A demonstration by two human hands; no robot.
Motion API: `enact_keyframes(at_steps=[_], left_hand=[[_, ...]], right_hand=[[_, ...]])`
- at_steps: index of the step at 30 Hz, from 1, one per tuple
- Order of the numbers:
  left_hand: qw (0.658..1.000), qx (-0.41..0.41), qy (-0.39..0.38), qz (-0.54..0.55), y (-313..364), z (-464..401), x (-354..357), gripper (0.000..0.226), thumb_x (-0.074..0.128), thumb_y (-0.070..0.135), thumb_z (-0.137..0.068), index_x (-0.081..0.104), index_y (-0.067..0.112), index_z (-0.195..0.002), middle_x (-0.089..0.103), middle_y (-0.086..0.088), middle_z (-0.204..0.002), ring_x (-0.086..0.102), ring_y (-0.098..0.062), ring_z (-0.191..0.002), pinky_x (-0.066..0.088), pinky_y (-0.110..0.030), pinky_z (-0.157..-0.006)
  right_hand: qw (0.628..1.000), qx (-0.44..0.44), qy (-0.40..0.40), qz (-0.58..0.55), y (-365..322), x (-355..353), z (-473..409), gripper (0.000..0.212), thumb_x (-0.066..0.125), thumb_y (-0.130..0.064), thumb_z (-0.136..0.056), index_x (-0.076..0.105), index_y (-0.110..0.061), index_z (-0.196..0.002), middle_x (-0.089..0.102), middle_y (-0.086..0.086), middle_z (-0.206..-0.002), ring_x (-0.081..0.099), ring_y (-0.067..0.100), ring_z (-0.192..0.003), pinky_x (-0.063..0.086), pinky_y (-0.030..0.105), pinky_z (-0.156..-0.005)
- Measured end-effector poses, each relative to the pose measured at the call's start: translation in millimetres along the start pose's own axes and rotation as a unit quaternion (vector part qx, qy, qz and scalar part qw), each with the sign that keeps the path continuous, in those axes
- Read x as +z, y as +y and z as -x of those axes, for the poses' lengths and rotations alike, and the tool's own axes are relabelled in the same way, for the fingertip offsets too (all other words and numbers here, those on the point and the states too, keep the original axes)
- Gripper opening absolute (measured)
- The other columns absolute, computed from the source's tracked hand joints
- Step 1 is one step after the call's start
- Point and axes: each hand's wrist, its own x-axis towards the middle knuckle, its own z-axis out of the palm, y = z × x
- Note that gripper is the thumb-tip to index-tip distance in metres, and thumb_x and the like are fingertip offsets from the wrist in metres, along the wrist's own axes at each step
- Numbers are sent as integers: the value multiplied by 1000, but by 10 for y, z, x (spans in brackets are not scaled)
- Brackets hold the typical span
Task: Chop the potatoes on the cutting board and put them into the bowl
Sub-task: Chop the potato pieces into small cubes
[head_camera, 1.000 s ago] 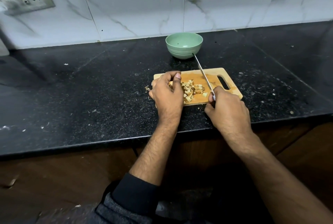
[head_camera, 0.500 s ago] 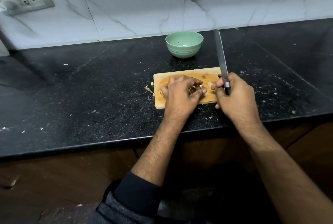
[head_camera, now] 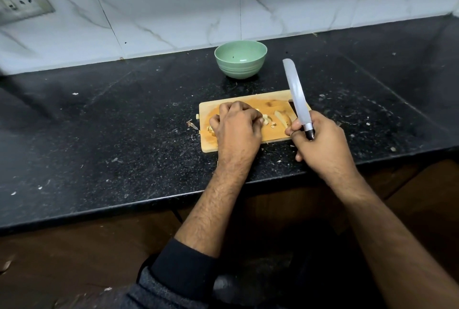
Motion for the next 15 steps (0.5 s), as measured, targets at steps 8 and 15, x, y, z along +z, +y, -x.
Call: enact_keyframes(at_steps=[8,15], left_hand=[[995,94,4,-18,66,39,29,31,60,46,-94,71,26,-115,62,8,-120,43,-18,-119,26,-42,-93],[986,128,-22,-101,93,18,91,23,56,38,-97,75,31,-108,69,15,-115,44,-16,-123,19,-43,-95]], right_hand=[[999,-2,34,-5,117,-36,-23,11,68,-24,-92,61,-30,-87,66,-7,-67,66,19,-55,56,35,-54],[999,6,26,-19,164,-35,-59,12,69,-21,-91,60,-27,-87,64,-3,-64,63,15,-47,54,33,-49]])
